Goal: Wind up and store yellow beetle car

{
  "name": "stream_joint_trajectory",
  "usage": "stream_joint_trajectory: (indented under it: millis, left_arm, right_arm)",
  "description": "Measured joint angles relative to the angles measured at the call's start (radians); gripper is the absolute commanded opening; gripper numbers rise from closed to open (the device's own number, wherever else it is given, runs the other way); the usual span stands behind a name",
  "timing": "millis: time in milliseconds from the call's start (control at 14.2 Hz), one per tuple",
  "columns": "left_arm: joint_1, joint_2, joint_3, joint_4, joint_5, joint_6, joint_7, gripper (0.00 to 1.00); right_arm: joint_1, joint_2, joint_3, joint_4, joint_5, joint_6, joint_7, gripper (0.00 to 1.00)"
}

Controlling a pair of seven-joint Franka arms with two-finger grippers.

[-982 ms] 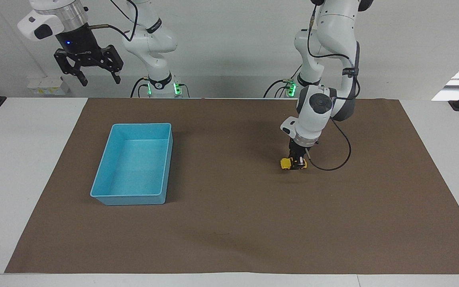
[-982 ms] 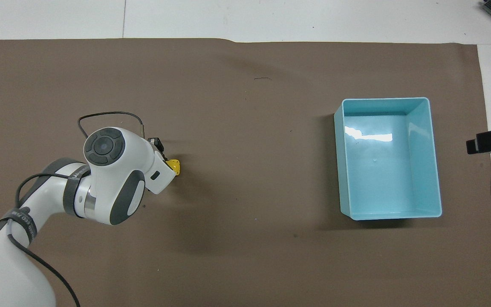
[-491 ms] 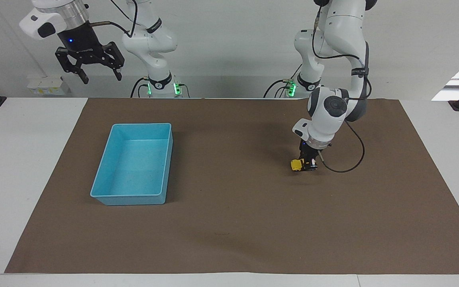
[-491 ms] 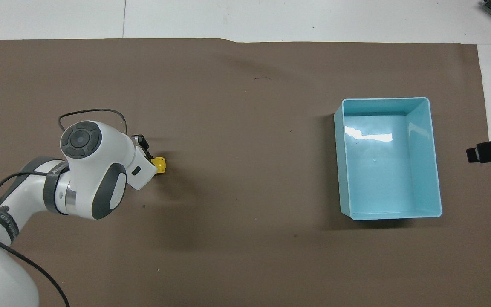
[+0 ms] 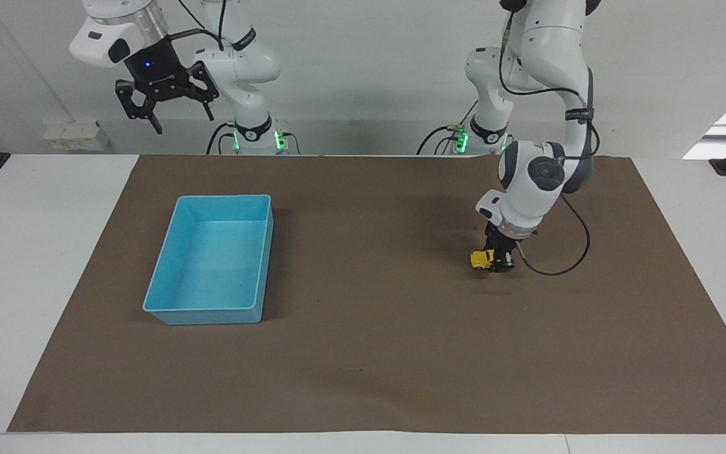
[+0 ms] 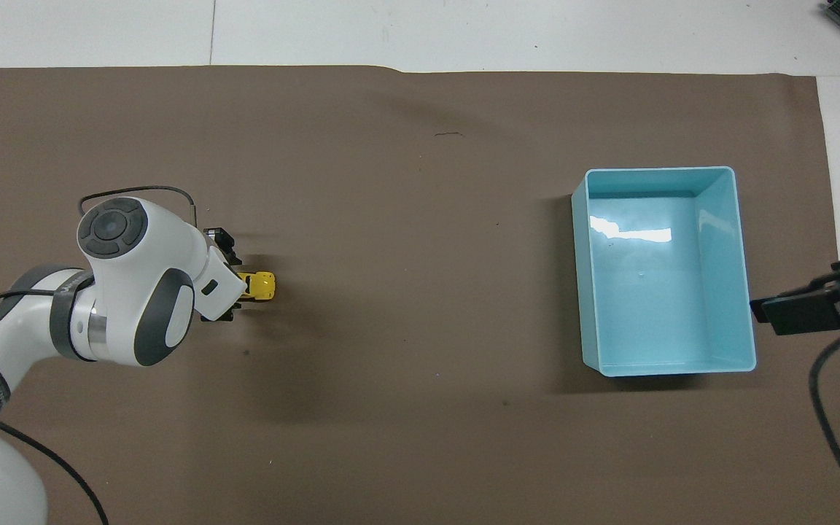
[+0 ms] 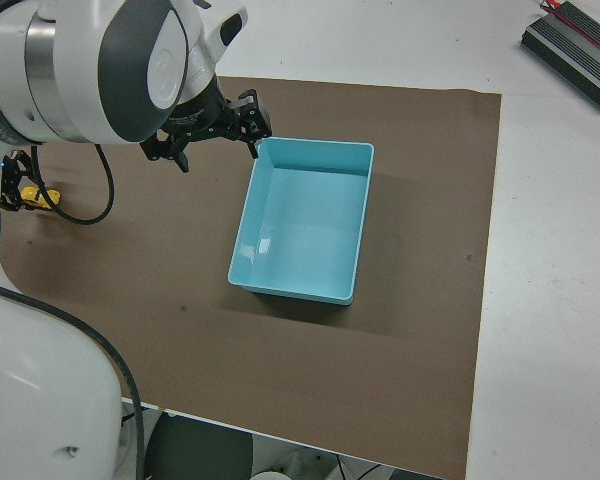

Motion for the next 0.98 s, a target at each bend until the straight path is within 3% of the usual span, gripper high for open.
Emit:
stream_joint_trajectory:
  millis: [351,702,982]
  left_arm:
    - [0.037,-0.087,0.007,0.059,0.000,-0.055,-0.092,1.00]
    - [0.060,-0.120,0.010,0.127,0.000,-0.082,-0.465,1.00]
    - [0.119,-0.122,0.012,0.234,0.000,-0.207,-0.703,1.00]
  right_arm:
    - [0.019,-0.001,-0.001,-0.025,0.000,0.026,-0.256,1.00]
    - [0.023,-0.013,0.000,-0.088,0.000,0.082,-0.510,1.00]
    - [0.053,-0.021,0.002,-0.139,0.000,0.110,-0.651,1.00]
